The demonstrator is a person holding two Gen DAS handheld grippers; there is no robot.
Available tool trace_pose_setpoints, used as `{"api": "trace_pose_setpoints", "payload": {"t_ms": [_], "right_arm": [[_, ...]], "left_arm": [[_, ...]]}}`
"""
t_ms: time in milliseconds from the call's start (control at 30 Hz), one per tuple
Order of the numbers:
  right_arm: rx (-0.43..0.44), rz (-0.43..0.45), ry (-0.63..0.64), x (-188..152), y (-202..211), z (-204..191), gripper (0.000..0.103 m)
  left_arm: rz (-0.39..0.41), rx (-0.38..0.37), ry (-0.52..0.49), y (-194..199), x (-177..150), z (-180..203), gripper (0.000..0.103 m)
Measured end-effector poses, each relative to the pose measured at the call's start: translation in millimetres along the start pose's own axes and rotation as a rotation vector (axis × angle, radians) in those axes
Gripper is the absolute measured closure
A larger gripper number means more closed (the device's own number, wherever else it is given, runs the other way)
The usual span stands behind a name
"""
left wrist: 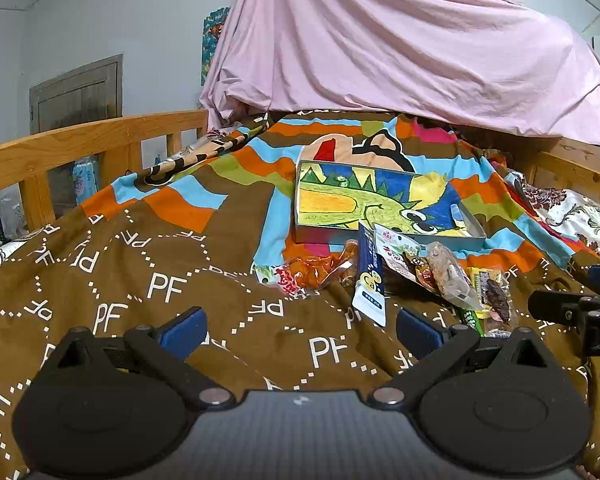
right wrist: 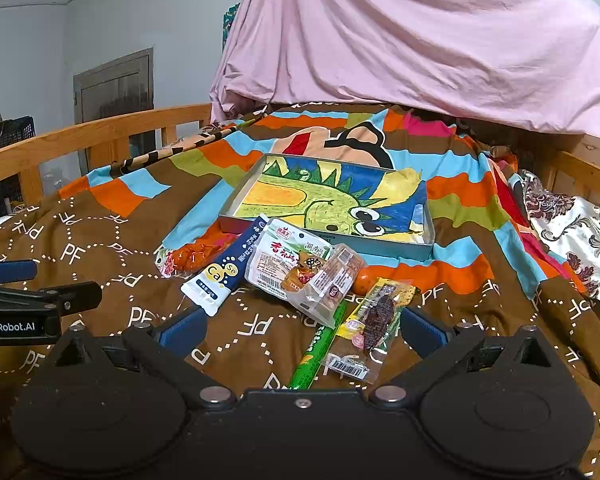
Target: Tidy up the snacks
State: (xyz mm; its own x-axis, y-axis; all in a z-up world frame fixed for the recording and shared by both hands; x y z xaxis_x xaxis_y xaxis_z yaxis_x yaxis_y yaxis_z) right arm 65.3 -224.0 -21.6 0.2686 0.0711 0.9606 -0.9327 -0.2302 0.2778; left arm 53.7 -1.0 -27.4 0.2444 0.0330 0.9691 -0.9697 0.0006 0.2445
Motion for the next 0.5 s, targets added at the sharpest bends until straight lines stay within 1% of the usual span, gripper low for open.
{"api": "trace_pose_setpoints", "payload": {"t_ms": [500], "right_arm": [[-0.001, 0.008, 0.005, 1.5, 1.7, -1.4, 0.001]], "left_arm": [[-0.004, -0.002, -0.001, 0.8, -1.0, 1.3, 0.0]]}}
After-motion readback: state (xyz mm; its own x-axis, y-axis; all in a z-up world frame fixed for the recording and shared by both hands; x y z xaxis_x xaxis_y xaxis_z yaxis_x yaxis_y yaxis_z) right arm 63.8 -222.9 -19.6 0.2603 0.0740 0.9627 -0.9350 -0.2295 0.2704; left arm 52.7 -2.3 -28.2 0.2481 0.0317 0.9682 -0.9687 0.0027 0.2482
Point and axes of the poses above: each gripper's, at about its wrist camera, not at the fingertips, and y roughly against the way its jaws point, z to its right, x to its top, the point moved 6 cm from there along -y, roughly the way its jaws point, and after that the axes turned 13 degrees about z, right-handed, at the moved point
